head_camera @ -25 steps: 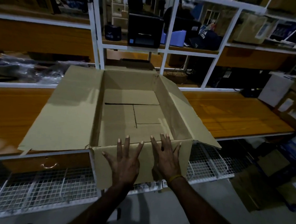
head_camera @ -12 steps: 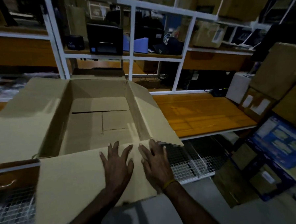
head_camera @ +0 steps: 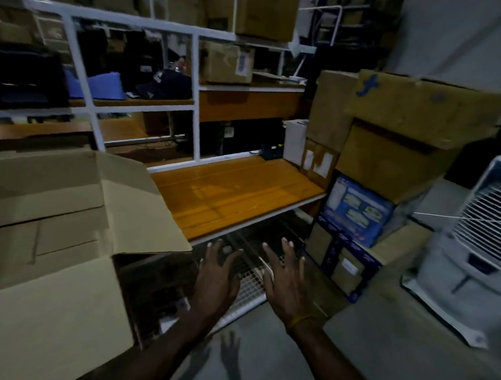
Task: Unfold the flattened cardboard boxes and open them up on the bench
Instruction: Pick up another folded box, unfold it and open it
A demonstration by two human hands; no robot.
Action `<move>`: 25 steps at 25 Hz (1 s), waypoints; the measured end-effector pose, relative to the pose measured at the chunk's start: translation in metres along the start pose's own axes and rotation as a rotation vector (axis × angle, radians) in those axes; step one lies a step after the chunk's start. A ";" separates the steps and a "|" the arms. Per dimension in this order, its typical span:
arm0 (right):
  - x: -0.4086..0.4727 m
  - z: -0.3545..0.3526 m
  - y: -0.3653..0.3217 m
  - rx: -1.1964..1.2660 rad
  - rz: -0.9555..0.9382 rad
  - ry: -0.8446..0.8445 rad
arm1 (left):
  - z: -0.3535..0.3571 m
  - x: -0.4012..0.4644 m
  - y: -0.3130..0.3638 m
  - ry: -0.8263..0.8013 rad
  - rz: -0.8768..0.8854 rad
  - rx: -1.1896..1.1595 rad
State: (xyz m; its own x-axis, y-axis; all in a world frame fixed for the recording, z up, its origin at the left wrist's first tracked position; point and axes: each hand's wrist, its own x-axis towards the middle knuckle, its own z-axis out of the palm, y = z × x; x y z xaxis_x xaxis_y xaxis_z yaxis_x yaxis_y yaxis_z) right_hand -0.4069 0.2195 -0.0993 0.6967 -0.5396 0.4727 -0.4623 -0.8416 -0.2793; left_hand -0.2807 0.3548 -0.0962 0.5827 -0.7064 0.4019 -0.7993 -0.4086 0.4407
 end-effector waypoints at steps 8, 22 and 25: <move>-0.010 -0.042 0.105 -0.105 0.201 0.096 | 0.073 0.060 0.103 -0.129 0.197 -0.128; 0.136 -0.083 0.259 -0.250 0.276 0.294 | 0.162 0.257 0.228 -0.085 0.369 -0.329; 0.188 -0.085 0.280 -0.270 0.266 0.408 | 0.169 0.313 0.241 -0.053 0.435 -0.371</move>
State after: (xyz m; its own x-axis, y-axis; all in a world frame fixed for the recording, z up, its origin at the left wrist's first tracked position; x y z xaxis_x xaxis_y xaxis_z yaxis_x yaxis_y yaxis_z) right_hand -0.4520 -0.1152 -0.0174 0.2929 -0.6346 0.7152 -0.7551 -0.6123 -0.2341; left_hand -0.3157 -0.0629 0.0003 0.1959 -0.7960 0.5727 -0.8529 0.1500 0.5001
